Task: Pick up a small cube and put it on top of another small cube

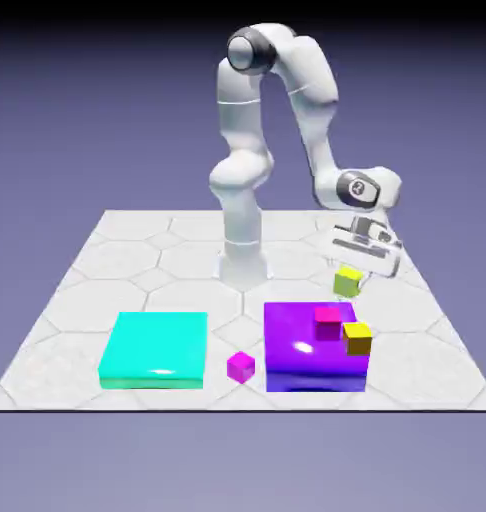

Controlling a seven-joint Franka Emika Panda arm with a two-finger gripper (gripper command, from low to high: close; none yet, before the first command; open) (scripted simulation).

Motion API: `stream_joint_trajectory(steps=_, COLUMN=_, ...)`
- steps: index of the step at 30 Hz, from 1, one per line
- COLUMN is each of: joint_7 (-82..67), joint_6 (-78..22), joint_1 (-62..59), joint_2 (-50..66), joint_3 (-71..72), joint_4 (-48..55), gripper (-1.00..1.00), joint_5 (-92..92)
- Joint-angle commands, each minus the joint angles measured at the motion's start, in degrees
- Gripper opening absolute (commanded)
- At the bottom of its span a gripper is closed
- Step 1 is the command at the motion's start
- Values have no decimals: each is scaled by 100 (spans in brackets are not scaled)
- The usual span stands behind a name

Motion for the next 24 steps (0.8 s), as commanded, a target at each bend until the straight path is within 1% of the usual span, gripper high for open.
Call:
stream_joint_trajectory(steps=1, joint_7=-199, joint_6=-66, joint_1=-177, joint_2=24, joint_3=121, joint_4=170, gripper=-100, joint_5=78)
stream_joint_trajectory(steps=13, joint_7=-2304, joint_6=-594, joint_1=-2668, joint_2=463, joint_3=1264, joint_4=2051, gripper=-100, joint_5=1295)
stream_joint_trajectory(steps=16, joint_7=-2369, joint_6=-509, joint_1=-2940, joint_2=575, joint_3=1263, joint_4=2186, gripper=-100, joint_5=1490)
stream_joint_trajectory(steps=20, joint_7=-1880, joint_6=255, joint_1=-3050, joint_2=1296, joint_3=1007, joint_4=2083, gripper=-100, joint_5=846)
stream_joint_trajectory(steps=21, joint_7=-1880, joint_6=255, joint_1=-3050, joint_2=1296, joint_3=1007, joint_4=2083, gripper=100, joint_5=846)
stream_joint_trajectory(steps=22, joint_7=-1880, joint_6=255, joint_1=-3050, joint_2=1296, joint_3=1007, joint_4=2083, gripper=100, joint_5=846)
stream_joint_trajectory(steps=24, joint_7=-2162, joint_6=-185, joint_1=-2987, joint_2=881, joint_3=1154, joint_4=2142, gripper=100, joint_5=1217)
